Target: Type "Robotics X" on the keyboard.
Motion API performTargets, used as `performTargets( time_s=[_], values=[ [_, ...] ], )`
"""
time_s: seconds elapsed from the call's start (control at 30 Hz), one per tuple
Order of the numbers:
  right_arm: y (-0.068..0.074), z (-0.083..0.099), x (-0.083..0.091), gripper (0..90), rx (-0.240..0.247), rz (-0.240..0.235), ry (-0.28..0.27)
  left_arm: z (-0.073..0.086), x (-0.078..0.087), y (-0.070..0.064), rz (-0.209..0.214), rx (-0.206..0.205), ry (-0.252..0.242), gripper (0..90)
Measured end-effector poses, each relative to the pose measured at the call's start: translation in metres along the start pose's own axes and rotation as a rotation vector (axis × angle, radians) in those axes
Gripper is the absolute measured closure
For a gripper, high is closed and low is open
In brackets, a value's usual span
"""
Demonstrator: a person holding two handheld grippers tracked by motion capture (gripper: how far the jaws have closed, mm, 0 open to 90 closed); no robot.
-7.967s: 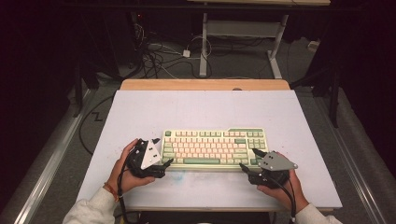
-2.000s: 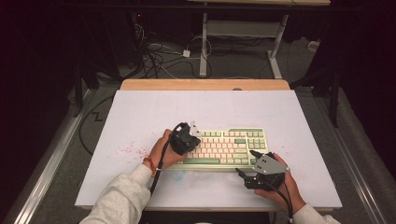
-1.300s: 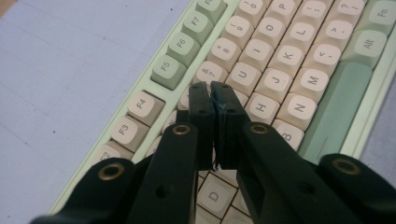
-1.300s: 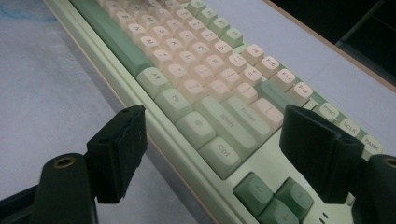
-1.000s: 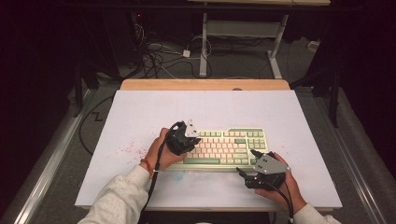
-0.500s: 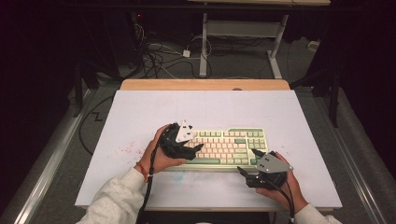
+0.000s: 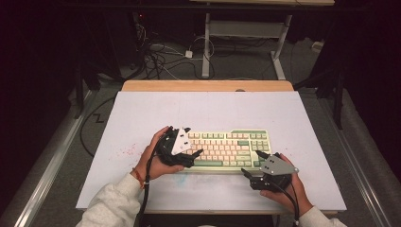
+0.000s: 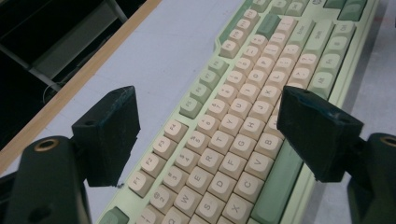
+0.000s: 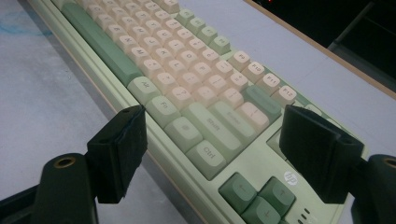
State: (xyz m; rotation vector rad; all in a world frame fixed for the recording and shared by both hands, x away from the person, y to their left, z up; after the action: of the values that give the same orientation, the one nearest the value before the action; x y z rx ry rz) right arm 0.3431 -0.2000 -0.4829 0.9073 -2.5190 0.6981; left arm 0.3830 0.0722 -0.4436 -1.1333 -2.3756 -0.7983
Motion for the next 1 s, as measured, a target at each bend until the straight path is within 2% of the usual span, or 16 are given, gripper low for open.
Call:
performTargets(
  time_s=[0.2,0.43,0.73,1.0],
  values=[
    [0.000,0.000,0.001,23.5,0.001,0.001,-0.001,0.007,0.009,0.002,-0.019,0.002,-0.010,20.3],
    [0.000,-0.001,0.001,23.4,-0.002,0.003,-0.002,0.021,0.019,0.001,-0.052,-0.009,-0.007,19.4],
    [-0.002,-0.002,0.002,24.2,-0.005,0.005,-0.002,0.041,0.028,0.001,-0.071,-0.007,0.019,18.6],
    [-0.004,-0.005,0.004,31.6,-0.018,-0.002,-0.008,0.063,0.034,0.000,-0.080,0.017,0.053,18.5]
  ],
)
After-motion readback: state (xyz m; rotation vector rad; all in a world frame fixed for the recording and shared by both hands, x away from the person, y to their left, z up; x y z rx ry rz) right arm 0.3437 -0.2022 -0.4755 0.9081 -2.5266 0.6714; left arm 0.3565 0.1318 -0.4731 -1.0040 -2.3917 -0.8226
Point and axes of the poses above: each handheld gripper's, and its own axes: x roughly backward along the jaws, z roughly out of its underside, y roughly to its left, the point moved 5 cm from there along -x, roughly forward along the jaws, and after that the axes turned 1 degree about z, right-handed, at the moved point
